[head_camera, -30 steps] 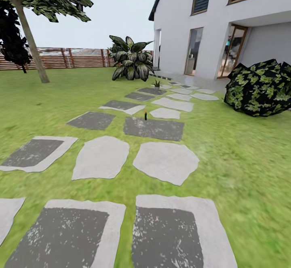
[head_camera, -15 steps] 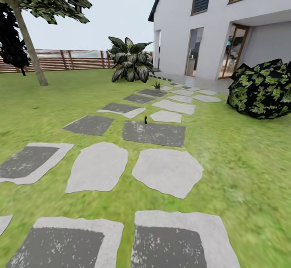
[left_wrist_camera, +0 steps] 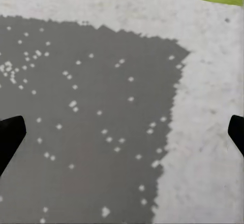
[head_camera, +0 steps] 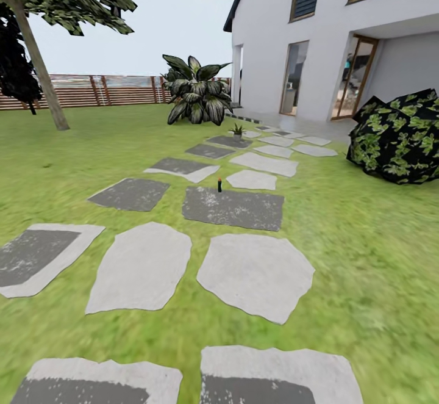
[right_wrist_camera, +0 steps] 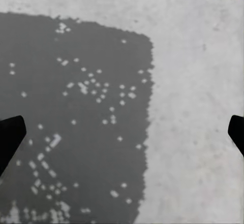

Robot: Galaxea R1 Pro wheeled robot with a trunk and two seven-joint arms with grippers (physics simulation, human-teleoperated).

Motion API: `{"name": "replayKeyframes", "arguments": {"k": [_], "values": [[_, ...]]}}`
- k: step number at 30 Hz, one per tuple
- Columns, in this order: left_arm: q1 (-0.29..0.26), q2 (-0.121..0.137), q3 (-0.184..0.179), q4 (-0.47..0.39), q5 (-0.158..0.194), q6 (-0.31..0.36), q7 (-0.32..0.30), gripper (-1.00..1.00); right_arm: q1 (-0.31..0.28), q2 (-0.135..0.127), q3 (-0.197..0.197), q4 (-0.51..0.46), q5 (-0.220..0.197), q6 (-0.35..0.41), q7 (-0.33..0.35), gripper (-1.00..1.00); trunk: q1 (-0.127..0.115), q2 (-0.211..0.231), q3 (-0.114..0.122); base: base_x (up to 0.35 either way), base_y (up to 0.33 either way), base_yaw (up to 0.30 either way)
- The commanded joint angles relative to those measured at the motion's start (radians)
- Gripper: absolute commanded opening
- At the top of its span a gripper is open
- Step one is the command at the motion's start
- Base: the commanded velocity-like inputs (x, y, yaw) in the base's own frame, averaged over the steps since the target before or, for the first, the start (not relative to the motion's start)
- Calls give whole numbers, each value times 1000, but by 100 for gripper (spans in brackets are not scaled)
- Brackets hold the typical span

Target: Pick up the pesticide atomizer in the garden and spray insectifuge to fully cover both potted plants in the garden.

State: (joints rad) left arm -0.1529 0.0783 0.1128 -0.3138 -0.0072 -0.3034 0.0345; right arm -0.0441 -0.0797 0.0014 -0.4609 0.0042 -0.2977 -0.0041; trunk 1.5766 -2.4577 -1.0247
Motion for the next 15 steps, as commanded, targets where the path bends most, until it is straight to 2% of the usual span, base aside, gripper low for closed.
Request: {"name": "replayKeyframes", "arguments": {"k": [1,15], "values": [[-1,0,0,1,-1,-3,2,100,0,0,0,1,0,-3,0,100,0,0,-1,337,0,0],[-1,0,1,1,-1,-3,2,100,0,0,0,0,0,-3,0,100,0,0,-1,337,0,0]]}}
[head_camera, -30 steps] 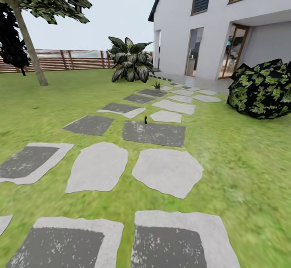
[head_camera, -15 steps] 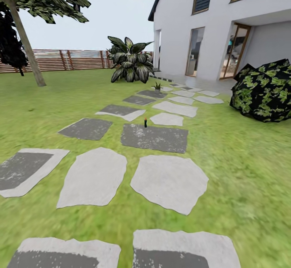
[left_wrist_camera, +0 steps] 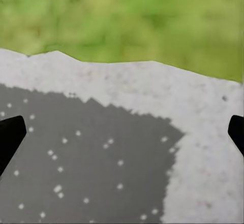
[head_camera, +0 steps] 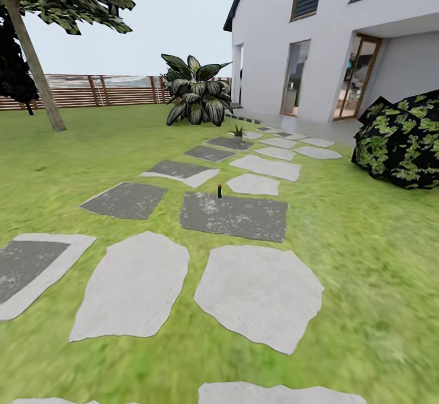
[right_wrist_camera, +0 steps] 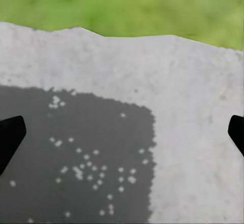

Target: Pick up the pesticide atomizer in the garden and spray insectifuge to fully cover both potted plants in the garden.

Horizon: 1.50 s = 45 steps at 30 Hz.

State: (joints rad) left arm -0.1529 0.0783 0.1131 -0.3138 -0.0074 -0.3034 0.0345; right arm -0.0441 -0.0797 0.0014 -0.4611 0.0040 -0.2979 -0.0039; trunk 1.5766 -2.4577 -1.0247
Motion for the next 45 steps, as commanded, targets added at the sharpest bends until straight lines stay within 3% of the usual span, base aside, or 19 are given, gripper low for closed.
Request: {"name": "replayKeyframes", "arguments": {"k": [1,21,45], "values": [[-1,0,0,1,-1,-3,2,100,0,0,0,0,0,-3,0,100,0,0,-1,337,0,0],[-1,-1,-1,1,-2,-3,2,100,0,0,0,0,-1,-3,0,100,0,0,-1,337,-7,0],[-1,-1,-1,1,-2,-3,2,100,0,0,0,1,1,-3,-1,100,0,0,-1,284,-161,0]]}}
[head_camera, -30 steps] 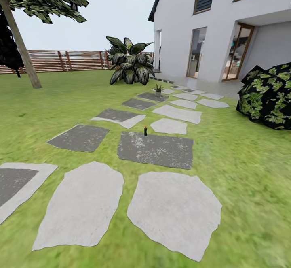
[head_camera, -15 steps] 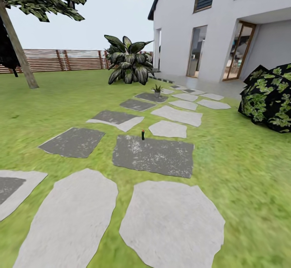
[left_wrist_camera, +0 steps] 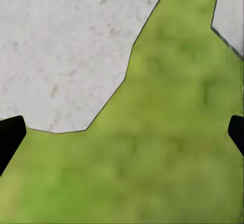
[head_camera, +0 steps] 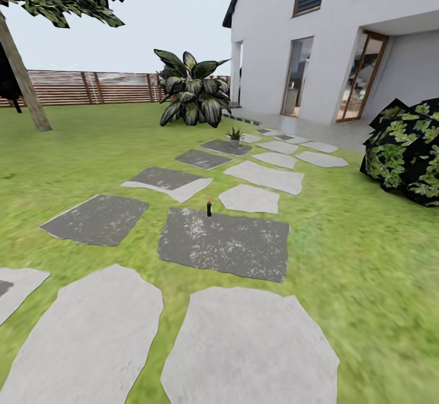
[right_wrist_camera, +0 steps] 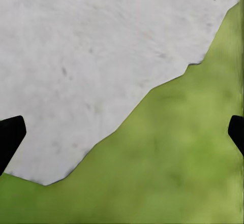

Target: Pick up the pesticide atomizer in the garden and spray insectifuge to fully cover both potted plants in the garden.

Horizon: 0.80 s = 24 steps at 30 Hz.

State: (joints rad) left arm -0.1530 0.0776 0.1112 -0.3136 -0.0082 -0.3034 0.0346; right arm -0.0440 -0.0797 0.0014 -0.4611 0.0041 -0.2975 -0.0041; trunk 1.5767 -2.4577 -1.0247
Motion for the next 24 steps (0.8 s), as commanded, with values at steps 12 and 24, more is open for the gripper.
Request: {"name": "replayKeyframes", "arguments": {"k": [12,24], "values": [[0,0,1,1,-1,-3,2,100,-1,0,0,1,0,-3,0,100,0,0,-1,279,-167,0],[0,0,1,1,-1,-3,2,100,-1,0,0,1,0,-3,0,100,0,0,-1,279,-167,0]]}}
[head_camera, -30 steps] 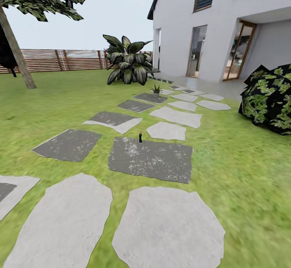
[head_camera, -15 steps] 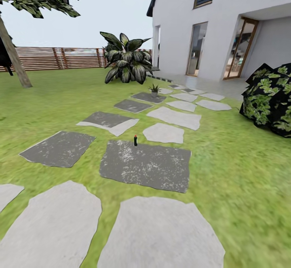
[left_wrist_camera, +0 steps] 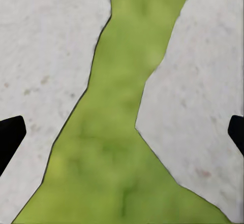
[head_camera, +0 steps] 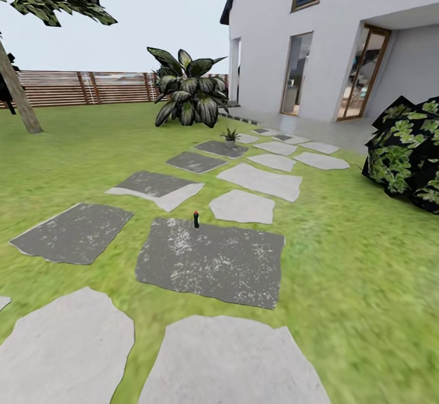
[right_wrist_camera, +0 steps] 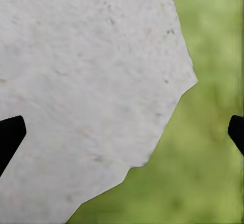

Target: Pick up the pesticide atomizer in the garden and spray insectifuge to fully cover both potted plants in the garden.

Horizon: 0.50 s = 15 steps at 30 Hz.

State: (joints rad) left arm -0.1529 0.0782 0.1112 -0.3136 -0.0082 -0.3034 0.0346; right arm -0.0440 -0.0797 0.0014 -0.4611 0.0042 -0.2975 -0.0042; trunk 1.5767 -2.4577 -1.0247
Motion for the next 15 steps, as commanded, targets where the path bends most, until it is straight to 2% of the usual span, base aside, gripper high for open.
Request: {"name": "replayKeyframes", "arguments": {"k": [1,15], "values": [[0,0,1,1,-1,-3,2,100,-1,0,0,1,0,-3,0,100,0,0,-1,279,-167,0],[0,0,1,1,-1,-3,2,100,-1,0,0,1,0,-3,0,100,0,0,-1,279,-167,0]]}}
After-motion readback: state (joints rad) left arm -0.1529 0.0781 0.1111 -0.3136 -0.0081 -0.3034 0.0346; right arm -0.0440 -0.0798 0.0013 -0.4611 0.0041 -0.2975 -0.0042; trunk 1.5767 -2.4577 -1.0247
